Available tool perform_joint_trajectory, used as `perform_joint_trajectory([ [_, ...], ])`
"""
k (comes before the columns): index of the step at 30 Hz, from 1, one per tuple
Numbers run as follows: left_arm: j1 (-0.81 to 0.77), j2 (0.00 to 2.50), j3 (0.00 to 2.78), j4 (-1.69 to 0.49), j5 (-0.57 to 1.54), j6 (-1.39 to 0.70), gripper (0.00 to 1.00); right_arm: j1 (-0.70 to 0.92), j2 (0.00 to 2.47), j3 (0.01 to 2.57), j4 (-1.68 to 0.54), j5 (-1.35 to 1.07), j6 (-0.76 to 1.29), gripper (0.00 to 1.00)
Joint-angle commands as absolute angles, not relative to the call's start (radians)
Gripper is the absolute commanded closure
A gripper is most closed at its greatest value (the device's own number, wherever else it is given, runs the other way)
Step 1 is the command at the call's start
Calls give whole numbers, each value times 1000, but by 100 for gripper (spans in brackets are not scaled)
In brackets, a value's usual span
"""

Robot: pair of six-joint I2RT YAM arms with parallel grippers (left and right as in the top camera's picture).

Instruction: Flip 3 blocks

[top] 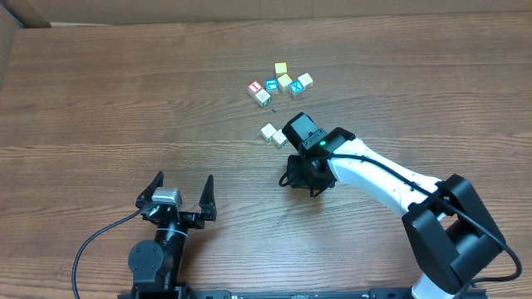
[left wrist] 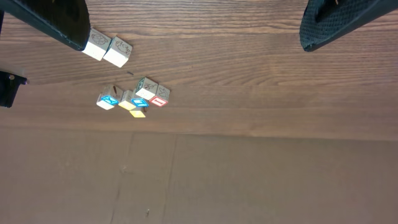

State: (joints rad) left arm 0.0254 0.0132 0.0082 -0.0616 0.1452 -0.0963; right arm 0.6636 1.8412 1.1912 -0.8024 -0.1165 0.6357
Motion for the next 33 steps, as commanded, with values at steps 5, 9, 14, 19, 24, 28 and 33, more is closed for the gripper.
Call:
perform_joint_trajectory([
  [5, 17, 6, 5, -64, 146, -74, 0, 666, 1846, 1212, -797, -112, 623, 59],
  [9, 17, 6, 5, -64, 146, -74, 0, 666, 1846, 1212, -798, -113, 623, 49],
  [14, 17, 6, 5, -64, 146, -74, 0, 666, 1846, 1213, -810, -113, 623, 44],
  [19, 17, 6, 5, -64, 146, -74, 0, 636, 1846, 1259, -838, -169, 589, 41],
  [24, 17, 6, 5, -64, 146, -74, 0, 605, 1846, 1336, -857, -173, 570, 41],
  [28, 17, 6, 5, -64, 146, -74, 0, 600, 1848, 1340, -771, -136, 571, 41],
  [33, 17, 6, 5, -64, 146, -74, 0, 612, 1863, 1335, -653, -10, 572, 41],
])
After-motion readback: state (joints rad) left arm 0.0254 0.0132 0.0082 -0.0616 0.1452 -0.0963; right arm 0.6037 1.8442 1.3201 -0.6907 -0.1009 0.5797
